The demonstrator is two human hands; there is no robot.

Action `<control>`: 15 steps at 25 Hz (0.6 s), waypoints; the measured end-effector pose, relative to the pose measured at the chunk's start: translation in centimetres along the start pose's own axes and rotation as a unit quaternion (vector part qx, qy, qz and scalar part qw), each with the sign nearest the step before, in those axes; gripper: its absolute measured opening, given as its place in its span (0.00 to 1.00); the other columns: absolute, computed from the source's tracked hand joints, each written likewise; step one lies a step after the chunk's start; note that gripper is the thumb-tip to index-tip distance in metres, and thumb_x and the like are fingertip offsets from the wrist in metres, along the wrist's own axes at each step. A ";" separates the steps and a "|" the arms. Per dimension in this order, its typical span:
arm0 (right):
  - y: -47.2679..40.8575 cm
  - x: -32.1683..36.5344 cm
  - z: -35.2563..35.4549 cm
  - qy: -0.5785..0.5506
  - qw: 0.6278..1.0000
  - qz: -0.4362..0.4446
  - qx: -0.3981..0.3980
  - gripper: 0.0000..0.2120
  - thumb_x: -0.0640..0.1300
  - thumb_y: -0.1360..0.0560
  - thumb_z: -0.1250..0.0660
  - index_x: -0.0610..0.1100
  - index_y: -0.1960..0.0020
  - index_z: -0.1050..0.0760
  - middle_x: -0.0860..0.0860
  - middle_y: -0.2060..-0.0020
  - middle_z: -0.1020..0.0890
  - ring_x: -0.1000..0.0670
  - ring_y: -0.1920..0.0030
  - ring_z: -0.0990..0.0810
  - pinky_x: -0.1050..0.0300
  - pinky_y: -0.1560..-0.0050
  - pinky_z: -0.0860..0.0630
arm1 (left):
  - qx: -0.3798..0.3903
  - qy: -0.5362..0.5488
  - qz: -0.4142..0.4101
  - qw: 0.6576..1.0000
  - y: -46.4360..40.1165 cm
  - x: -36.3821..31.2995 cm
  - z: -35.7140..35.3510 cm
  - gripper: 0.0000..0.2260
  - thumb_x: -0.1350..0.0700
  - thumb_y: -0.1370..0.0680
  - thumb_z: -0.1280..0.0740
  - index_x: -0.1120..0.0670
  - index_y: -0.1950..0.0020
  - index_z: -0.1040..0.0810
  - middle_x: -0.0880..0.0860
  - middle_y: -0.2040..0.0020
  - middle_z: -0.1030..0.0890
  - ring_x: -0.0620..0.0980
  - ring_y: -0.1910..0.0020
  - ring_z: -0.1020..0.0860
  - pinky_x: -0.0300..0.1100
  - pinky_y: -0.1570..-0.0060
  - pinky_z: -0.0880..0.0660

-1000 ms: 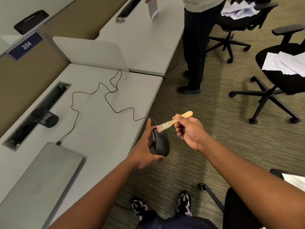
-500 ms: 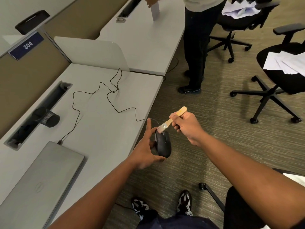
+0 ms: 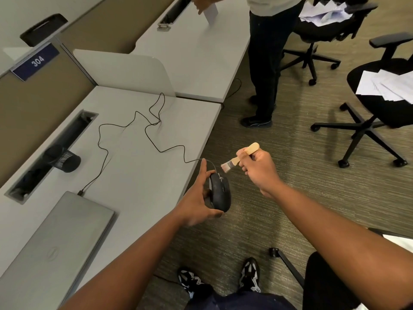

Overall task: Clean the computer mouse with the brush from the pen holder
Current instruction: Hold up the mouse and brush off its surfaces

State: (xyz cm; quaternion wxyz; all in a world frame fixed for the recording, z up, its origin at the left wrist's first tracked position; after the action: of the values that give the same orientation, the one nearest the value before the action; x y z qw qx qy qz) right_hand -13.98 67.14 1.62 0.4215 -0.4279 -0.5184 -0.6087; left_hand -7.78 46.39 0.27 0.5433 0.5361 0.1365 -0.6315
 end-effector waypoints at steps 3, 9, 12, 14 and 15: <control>0.3 0.9 -0.1 -0.036 0.999 -0.002 0.000 0.09 0.49 0.17 0.34 0.44 0.48 0.19 0.55 0.70 0.19 0.59 0.70 0.23 0.64 0.68 0.26 | -0.012 -0.021 0.004 1.000 0.0 -0.2 0.1 0.71 0.57 0.34 0.13 0.21 0.22 0.68 0.28 0.19 0.44 0.59 0.22 0.27 0.59 0.34 0.19; 1.0 1.2 -1.3 0.051 0.997 0.006 0.051 0.11 0.46 0.20 0.33 0.39 0.54 0.20 0.49 0.72 0.18 0.48 0.71 0.26 0.49 0.68 0.30 | -0.018 -0.031 0.017 0.999 0.2 -0.5 0.1 0.71 0.58 0.33 0.13 0.20 0.23 0.68 0.34 0.16 0.43 0.59 0.21 0.28 0.59 0.34 0.19; 1.3 1.6 -1.4 0.095 0.994 0.040 0.040 0.11 0.47 0.19 0.34 0.42 0.55 0.20 0.49 0.70 0.16 0.49 0.71 0.22 0.47 0.66 0.24 | -0.007 -0.019 0.023 1.000 0.4 -0.4 -0.1 0.71 0.57 0.34 0.13 0.22 0.21 0.67 0.21 0.22 0.43 0.59 0.22 0.27 0.59 0.34 0.19; 1.5 2.1 -1.2 0.119 0.990 0.070 0.020 0.11 0.47 0.18 0.35 0.45 0.56 0.20 0.50 0.70 0.15 0.49 0.70 0.18 0.44 0.65 0.20 | 0.004 -0.012 0.024 1.000 0.4 -0.2 -0.4 0.71 0.56 0.34 0.12 0.23 0.20 0.67 0.11 0.32 0.45 0.58 0.22 0.27 0.59 0.35 0.18; 1.7 2.2 -1.2 0.123 0.989 0.081 0.010 0.10 0.47 0.17 0.35 0.46 0.55 0.20 0.50 0.69 0.15 0.48 0.69 0.17 0.43 0.64 0.18 | 0.005 -0.011 0.025 1.000 0.4 -0.1 -0.4 0.71 0.56 0.35 0.12 0.23 0.20 0.67 0.12 0.32 0.45 0.57 0.22 0.26 0.59 0.35 0.18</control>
State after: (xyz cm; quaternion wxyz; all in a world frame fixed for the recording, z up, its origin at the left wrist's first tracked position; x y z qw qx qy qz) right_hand -13.02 65.66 4.08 0.5343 -0.3855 -0.4326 -0.6155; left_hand -7.25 46.64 0.39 0.5572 0.5355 0.1142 -0.6243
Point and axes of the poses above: each hand's wrist, its own y-axis away from the middle knuckle, its own z-axis out of the back of the hand, x = y × z, the point moved 7 cm from there along -y, towards the middle knuckle
